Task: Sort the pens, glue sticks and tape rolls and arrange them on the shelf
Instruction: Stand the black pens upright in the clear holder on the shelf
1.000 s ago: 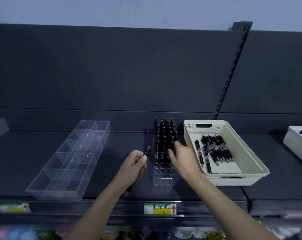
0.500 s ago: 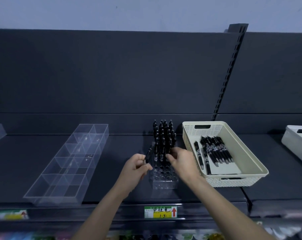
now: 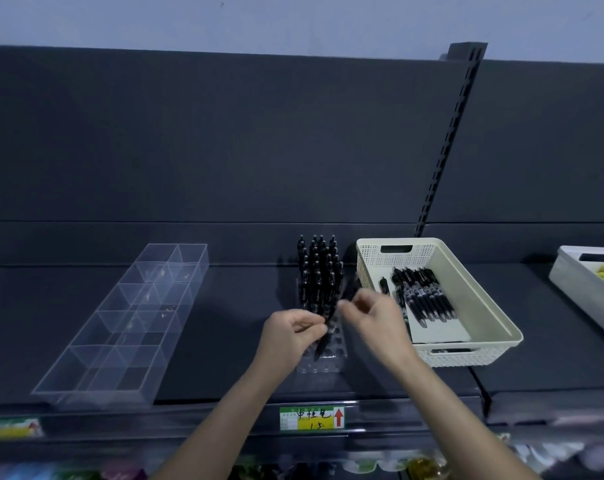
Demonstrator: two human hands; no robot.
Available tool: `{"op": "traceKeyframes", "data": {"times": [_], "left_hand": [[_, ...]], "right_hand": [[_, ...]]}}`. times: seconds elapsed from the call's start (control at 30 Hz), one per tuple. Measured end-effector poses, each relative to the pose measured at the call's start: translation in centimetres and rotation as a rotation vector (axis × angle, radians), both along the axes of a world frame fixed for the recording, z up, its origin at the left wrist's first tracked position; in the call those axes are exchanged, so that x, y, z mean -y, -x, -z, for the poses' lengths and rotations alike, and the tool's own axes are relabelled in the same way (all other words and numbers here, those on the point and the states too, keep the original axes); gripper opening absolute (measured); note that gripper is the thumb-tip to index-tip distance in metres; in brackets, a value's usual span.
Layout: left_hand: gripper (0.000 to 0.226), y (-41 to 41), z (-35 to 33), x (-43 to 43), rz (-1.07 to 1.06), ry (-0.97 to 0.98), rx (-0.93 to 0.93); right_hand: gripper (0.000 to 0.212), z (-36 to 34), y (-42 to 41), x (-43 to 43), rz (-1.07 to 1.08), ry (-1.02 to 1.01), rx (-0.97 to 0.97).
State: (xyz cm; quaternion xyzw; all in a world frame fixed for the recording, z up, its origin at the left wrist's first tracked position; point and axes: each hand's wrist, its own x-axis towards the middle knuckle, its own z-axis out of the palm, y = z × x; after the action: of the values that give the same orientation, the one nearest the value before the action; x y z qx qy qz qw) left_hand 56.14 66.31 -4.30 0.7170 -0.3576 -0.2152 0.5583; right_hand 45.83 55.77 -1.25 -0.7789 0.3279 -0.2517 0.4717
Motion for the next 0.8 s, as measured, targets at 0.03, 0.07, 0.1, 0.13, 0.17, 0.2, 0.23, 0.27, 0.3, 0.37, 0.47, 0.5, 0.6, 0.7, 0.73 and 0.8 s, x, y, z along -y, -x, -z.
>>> {"op": "traceKeyframes", "data": {"times": [0.03,0.07,0.1,0.13,0.17,0.2,0.23,0.27,0.3,0.37,0.47,0.5,0.6,0.7,0.73,0.8], "left_hand": [[0.018,-0.3,0.3,-0.2,-0.005,-0.061,0.101],[0.021,-0.6,0.8,-0.3,0.001,-0.123,0.201],[0.023,-0.7,1.2,-0.5,0.019,-0.177,0.291],[0.026,-0.7,1.5,-0.6,0.045,-0.224,0.364],[0.029,-0.6,1.8,-0.7,0.072,-0.266,0.426],[0.032,-0.6,1.9,-0.7,0.092,-0.302,0.478],[0.035,-0.5,2.0,-0.6,0.104,-0.327,0.517],[0.037,-0.6,2.1,-0.5,0.111,-0.346,0.543],[0.038,-0.8,2.1,-0.4,0.117,-0.364,0.564],[0.038,-1.1,1.9,-0.1,0.144,-0.408,0.606],[0.037,-1.4,1.8,0.4,0.18,-0.451,0.636],[0.036,-1.5,1.7,0.5,0.188,-0.464,0.643],[0.034,-1.7,1.9,0.6,0.201,-0.483,0.665],[0.034,-1.7,2.2,0.7,0.206,-0.471,0.687],[0.034,-1.8,2.2,0.8,0.203,-0.466,0.689],[0.034,-1.8,2.4,0.8,0.191,-0.455,0.697]], "right_hand": [[0.025,-0.3,0.1,0.8,0.049,0.029,0.013],[0.024,-0.6,0.2,1.7,0.107,0.074,0.021],[0.023,-0.8,0.2,2.4,0.151,0.116,0.027],[0.022,-1.0,0.1,3.0,0.175,0.152,0.016],[0.019,-1.0,-0.2,3.3,0.178,0.184,0.004],[0.015,-0.8,-0.5,3.4,0.169,0.211,-0.019],[0.013,-0.6,-0.8,3.4,0.153,0.244,-0.045],[0.015,-0.2,-1.1,3.3,0.138,0.278,-0.082],[0.017,0.1,-1.3,3.1,0.123,0.312,-0.115],[0.02,0.6,-1.7,2.7,0.094,0.362,-0.171],[0.018,1.2,-2.1,1.9,0.06,0.432,-0.295],[0.018,1.3,-2.2,1.7,0.059,0.454,-0.32],[0.017,1.4,-2.4,1.3,0.085,0.504,-0.343],[0.019,1.5,-2.5,0.9,0.092,0.518,-0.358],[0.018,1.6,-2.6,0.9,0.089,0.522,-0.355],[0.016,1.7,-2.7,0.9,0.079,0.528,-0.357]]}}
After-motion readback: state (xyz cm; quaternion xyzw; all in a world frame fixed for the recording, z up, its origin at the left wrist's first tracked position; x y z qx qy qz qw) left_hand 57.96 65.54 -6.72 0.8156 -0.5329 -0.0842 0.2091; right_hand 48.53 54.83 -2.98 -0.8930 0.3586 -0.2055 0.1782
